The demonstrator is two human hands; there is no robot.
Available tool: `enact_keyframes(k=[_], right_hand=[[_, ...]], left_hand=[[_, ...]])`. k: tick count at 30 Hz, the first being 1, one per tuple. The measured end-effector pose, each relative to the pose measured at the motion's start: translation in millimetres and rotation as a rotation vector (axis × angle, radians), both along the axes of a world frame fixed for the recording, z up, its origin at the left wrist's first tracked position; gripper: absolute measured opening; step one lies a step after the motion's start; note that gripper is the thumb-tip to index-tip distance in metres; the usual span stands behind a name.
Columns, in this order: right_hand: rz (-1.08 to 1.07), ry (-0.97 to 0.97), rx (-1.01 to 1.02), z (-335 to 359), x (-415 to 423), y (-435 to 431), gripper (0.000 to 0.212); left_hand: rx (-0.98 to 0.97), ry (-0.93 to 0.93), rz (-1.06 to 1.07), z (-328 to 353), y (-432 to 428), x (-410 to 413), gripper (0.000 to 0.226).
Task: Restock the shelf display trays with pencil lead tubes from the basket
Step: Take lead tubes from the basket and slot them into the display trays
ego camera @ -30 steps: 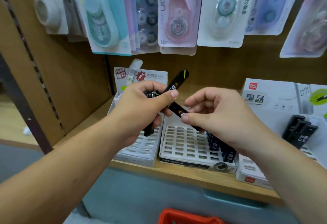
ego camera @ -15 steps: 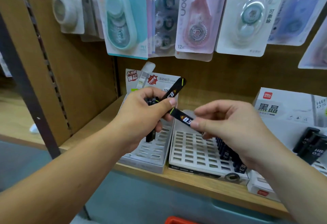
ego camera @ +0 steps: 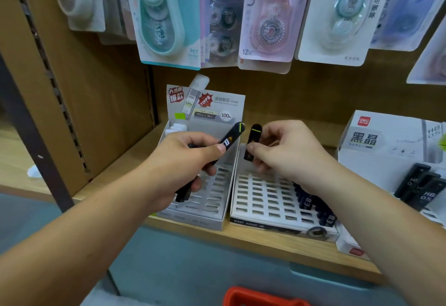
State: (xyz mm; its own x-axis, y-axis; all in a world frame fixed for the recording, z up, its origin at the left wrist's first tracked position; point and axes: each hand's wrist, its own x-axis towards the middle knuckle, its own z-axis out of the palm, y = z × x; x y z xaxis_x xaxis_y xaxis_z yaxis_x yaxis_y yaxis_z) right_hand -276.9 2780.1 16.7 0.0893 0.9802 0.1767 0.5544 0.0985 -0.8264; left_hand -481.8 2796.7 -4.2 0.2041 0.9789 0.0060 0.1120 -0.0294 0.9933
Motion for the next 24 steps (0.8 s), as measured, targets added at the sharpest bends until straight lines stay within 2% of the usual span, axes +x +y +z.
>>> enact_keyframes(k=[4,6,9,11,16,24], right_hand=[[0.002,-0.055,0.036,-5.5,0.6,8.4,0.035],[0.01,-0.089,0.069,-9.3,0.8,11.2,0.029],[0.023,-0.121,0.072,-14.9,2.0,16.2,0.005],[0.012,-0.145,0.062,-15.8,3.9,18.1,0.006],[-0.047,-0.111,0.081,-10.2,10.2,20.9,0.03],[-0.043,-0.294,0.145,-0.6,8.5,26.1,0.014]], left_hand=[[-0.007,0.038,0.005,-7.9,1.9,-5.0,0.006],[-0.031,0.059,-0.02,-8.2,-1.4,-5.4,0.004],[-0.084,0.089,-0.068,-5.8,-9.4,-2.8,0.006],[-0.087,0.095,-0.07,-5.9,-10.4,-2.6,0.007],[-0.079,0.122,-0.064,-8.0,-6.7,-4.3,0.007],[-0.064,0.138,-0.052,-17.8,3.5,-5.4,0.004]])
